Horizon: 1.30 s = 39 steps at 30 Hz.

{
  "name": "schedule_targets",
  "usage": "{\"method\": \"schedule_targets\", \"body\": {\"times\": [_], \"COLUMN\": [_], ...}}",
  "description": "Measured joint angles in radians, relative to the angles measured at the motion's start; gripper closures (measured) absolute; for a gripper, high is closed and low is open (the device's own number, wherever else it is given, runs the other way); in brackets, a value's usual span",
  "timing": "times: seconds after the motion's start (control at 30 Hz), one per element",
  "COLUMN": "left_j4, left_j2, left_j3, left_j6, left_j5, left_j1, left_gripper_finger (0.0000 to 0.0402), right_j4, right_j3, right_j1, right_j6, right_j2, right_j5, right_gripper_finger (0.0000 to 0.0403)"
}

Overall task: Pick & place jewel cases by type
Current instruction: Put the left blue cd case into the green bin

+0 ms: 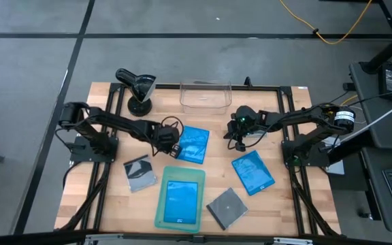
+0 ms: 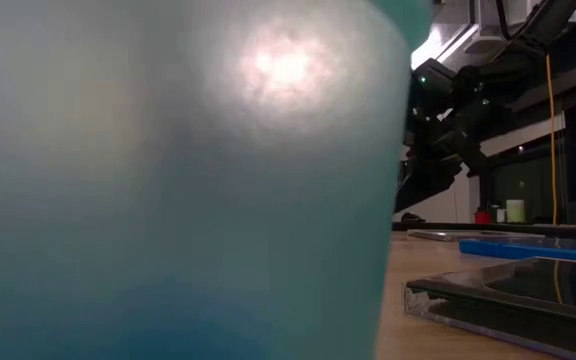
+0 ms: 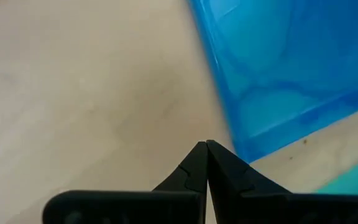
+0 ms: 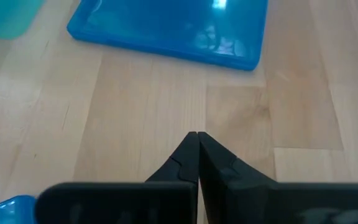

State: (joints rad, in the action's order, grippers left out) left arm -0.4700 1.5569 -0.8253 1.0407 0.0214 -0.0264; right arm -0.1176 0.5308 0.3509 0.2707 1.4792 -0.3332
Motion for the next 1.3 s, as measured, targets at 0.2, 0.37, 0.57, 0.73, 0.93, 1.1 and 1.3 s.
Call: {"method": "schedule_targets", "body": {"times": [0.2,0.37,0.57,0.73,0.93,1.1,1.3], "left_j4": [0.028,0.117,0.221,0.277,0.318,0.23,0.229], "left_j2": [0.043,0.089,0.144,0.153,0.153,0.142,0.147], "left_j3": [0.0,0.0,0.0,0.0,0.0,0.0,0.0], "left_j6": [0.023,0.022,0.014,-0.031,-0.066,-0.103,-0.128], "left_j5": [-0.052,-0.091,-0.141,-0.141,-0.151,-0.144,-0.165], "left_j1": [0.039,0.048,0.03,0.009,-0.042,-0.054,-0.091], "left_gripper_finger": [0.04,0.0399,0.0399,0.04,0.0399,0.0399,0.04], "right_j4": [-0.004,-0.003,0.002,0.01,0.01,0.011,0.007], "right_j3": [0.0,0.0,0.0,0.0,0.0,0.0,0.0], "right_j1": [0.0,0.0,0.0,0.0,0.0,0.0,0.0], "right_j6": [0.0,0.0,0.0,0.001,0.003,0.003,0.003], "right_j2": [0.0,0.0,0.0,0.0,0.0,0.0,0.008], "right_j5": [0.0,0.0,0.0,0.0,0.0,0.0,0.0], "right_gripper_finger": [0.0397,0.0397,0.0397,0.0397,0.0397,0.0397,0.0397]}}
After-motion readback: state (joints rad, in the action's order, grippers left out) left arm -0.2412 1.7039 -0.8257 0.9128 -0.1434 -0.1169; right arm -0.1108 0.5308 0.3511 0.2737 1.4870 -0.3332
